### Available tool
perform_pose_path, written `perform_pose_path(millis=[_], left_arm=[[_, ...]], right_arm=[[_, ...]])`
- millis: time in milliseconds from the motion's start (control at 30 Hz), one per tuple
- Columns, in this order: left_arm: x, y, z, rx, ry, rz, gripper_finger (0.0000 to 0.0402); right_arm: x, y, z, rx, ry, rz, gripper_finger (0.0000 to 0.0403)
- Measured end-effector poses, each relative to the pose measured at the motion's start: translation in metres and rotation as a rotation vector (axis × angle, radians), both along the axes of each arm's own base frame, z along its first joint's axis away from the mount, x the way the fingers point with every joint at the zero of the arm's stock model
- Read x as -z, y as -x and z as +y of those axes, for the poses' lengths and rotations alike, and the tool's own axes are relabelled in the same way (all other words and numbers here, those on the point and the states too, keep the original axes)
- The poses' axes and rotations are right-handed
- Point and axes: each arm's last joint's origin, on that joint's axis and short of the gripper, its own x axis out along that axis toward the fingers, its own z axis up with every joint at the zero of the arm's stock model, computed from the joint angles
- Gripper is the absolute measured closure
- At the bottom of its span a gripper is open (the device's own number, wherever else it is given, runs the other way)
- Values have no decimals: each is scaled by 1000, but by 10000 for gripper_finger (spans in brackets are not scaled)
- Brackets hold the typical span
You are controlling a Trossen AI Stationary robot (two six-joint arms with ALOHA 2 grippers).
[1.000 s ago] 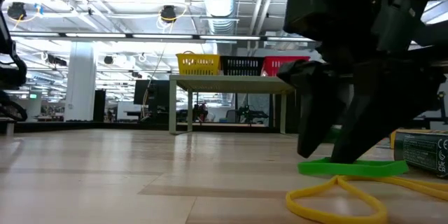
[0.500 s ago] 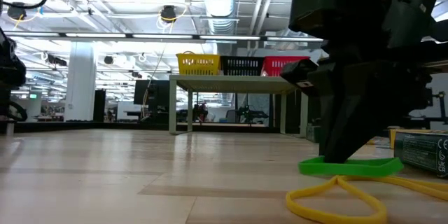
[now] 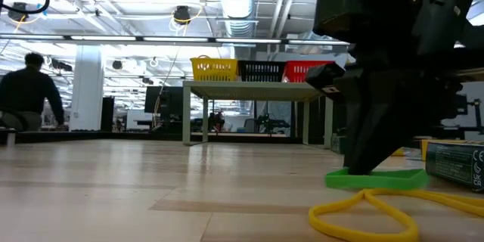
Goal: Pick & Place Office Desk Supplies
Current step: Put the small green rubber band into the yellow bin on the shelf
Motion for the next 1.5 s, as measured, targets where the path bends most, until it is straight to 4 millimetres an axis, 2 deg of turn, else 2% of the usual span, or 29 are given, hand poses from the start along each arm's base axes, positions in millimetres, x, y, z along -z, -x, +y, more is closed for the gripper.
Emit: perform_pose_path(millis=[167, 300, 467, 733, 833, 1000, 1167, 1333, 1500], left_arm=[[8, -15, 3, 28, -43, 79, 401], [9, -20, 9, 81, -43, 90, 401], [15, -24, 18, 34, -65, 147, 401], [14, -6, 31, -33, -49, 104, 401], [23, -8, 31, -40, -66, 178, 401], [30, -10, 30, -44, -94, 190, 401], [45, -14, 30, -70, -133, 187, 401], [42, -14, 33, -130, -153, 152, 401], [42, -16, 42, -191, -150, 157, 401]], right_arm=[[-10, 3, -7, 31, 75, -32, 403], [-30, 5, -8, 47, 74, -87, 403], [-55, 8, -10, 63, 58, -169, 403], [-93, 17, -15, 89, 25, -289, 403], [-104, 21, -17, 89, 55, -338, 403], [-119, 17, -22, 88, 59, -434, 403], [-128, 8, -36, 103, 74, -507, 403], [-136, -2, -57, 100, 114, -571, 403], [-151, -14, -87, 75, 94, -678, 403]])
